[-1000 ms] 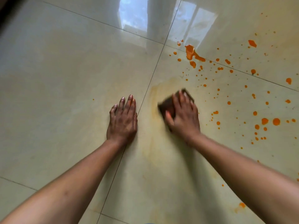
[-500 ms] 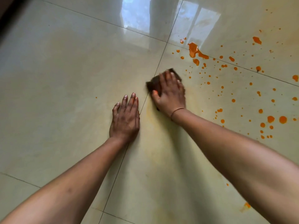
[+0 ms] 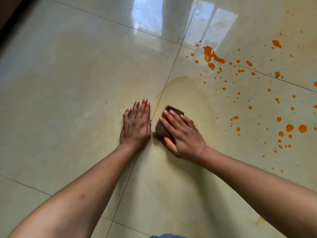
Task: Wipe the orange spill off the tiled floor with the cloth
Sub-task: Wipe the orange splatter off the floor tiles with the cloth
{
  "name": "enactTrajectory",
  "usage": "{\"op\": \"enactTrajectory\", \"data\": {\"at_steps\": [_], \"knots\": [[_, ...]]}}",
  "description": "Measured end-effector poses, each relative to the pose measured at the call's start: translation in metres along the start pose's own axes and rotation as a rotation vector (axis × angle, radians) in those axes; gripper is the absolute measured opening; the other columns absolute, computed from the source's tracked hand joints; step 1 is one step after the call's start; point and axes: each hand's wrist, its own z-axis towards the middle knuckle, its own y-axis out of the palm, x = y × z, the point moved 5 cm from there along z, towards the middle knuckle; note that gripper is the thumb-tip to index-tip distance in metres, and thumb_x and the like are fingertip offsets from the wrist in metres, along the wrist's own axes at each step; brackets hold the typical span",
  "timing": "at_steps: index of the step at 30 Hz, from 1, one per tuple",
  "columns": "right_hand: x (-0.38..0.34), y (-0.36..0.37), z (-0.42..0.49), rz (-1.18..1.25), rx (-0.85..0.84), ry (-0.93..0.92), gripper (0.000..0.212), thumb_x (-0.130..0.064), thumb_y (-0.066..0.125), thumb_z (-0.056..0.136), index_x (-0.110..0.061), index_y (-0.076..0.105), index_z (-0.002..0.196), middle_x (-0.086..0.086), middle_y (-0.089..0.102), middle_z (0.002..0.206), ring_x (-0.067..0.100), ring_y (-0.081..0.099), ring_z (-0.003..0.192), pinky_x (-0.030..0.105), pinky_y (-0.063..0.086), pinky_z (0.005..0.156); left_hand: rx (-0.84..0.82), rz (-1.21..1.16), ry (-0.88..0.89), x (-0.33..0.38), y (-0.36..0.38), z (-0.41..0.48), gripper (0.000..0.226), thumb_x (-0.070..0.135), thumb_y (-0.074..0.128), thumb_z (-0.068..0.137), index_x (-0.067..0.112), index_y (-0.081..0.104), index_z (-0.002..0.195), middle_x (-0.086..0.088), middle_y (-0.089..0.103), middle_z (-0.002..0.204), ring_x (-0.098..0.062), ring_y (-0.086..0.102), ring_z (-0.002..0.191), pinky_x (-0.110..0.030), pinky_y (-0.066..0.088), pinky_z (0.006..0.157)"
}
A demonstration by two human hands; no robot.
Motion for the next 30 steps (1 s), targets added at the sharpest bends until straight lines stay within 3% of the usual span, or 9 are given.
{"op": "enactTrajectory", "data": {"at_steps": [2,7,11,13,18,22,24,27,30], "knots": [[0.024,-0.001,-0.024,-0.016,0.003,-0.04,0.07,-0.052,0.036,0.09,-0.02,0.027,0.152,0.008,0.023,0.16,0.024,0.019,0.148,0.043,0.019,0.118,-0.019,0.011,-0.007,0.0,0.0,-0.001,0.058,0.025,0.026,0.093,0.013,0.026,0.15,-0.001,0.019,0.159,-0.021,0.014,0.147,-0.04,0.01,0.115],[0.043,-0.014,0.044,0.073,0.097,0.454,0.073,-0.05,0.041,0.092,-0.022,0.017,0.154,0.005,0.01,0.163,0.021,0.008,0.15,0.04,0.009,0.12,-0.018,0.03,-0.013,0.001,0.001,0.0,0.057,0.025,0.027,0.094,0.013,0.025,0.15,-0.001,0.019,0.159,-0.021,0.013,0.147,-0.041,0.012,0.115],[-0.025,0.018,-0.047,0.073,0.046,0.155,0.074,-0.053,0.042,0.087,-0.02,0.027,0.152,0.007,0.02,0.161,0.021,0.015,0.149,0.044,0.021,0.117,-0.009,0.014,-0.012,0.0,0.001,0.0,0.056,0.022,0.035,0.097,0.013,0.023,0.151,-0.001,0.017,0.16,-0.021,0.011,0.147,-0.04,0.009,0.115],[-0.007,0.021,-0.093,0.036,0.033,0.092,0.075,-0.055,0.043,0.086,-0.022,0.026,0.152,0.005,0.019,0.161,0.02,0.015,0.149,0.045,0.022,0.116,-0.006,-0.002,-0.01,0.001,0.001,0.0,0.055,0.022,0.033,0.099,0.014,0.02,0.151,0.0,0.015,0.16,-0.02,0.009,0.147,-0.04,0.008,0.116],[0.035,0.006,-0.066,0.116,0.125,0.615,0.076,-0.051,0.035,0.086,-0.021,0.021,0.153,0.007,0.013,0.162,0.022,0.01,0.15,0.041,0.01,0.12,0.01,0.007,-0.026,0.001,0.006,0.0,0.053,0.022,0.029,0.1,0.014,0.02,0.152,0.0,0.013,0.16,-0.021,0.009,0.147,-0.041,0.008,0.116],[-0.042,0.036,-0.154,0.138,0.074,0.362,0.077,-0.052,0.044,0.083,-0.021,0.027,0.152,0.006,0.018,0.161,0.022,0.017,0.149,0.041,0.018,0.117,0.011,0.017,-0.07,0.015,0.0,-0.006,0.052,0.024,0.027,0.102,0.011,0.017,0.151,-0.005,0.01,0.161,-0.025,0.007,0.147,-0.043,0.004,0.116],[-0.024,0.035,-0.199,0.111,0.061,0.309,0.078,-0.053,0.045,0.082,-0.021,0.029,0.151,0.004,0.016,0.161,0.023,0.021,0.148,0.043,0.021,0.116,0.012,0.018,-0.007,0.035,-0.001,-0.016,0.051,0.024,0.026,0.103,0.009,0.018,0.151,-0.007,0.012,0.16,-0.026,0.009,0.147,-0.043,0.005,0.116],[0.037,0.021,-0.195,0.069,0.089,0.537,0.076,-0.053,0.036,0.085,-0.021,0.023,0.153,0.005,0.011,0.162,0.023,0.013,0.149,0.041,0.015,0.119,-0.022,-0.036,0.146,0.091,0.014,-0.029,0.052,0.027,0.029,0.102,0.009,0.021,0.15,-0.007,0.017,0.159,-0.024,0.013,0.147,-0.041,0.007,0.116],[0.033,0.024,-0.194,0.103,0.131,0.717,0.075,-0.05,0.035,0.087,-0.02,0.018,0.154,0.006,0.01,0.162,0.022,0.008,0.15,0.039,0.007,0.12,-0.08,-0.074,0.171,0.14,0.032,-0.023,0.057,0.035,0.028,0.101,0.01,0.018,0.151,-0.005,0.014,0.16,-0.021,0.01,0.147,-0.04,0.006,0.116]]}}
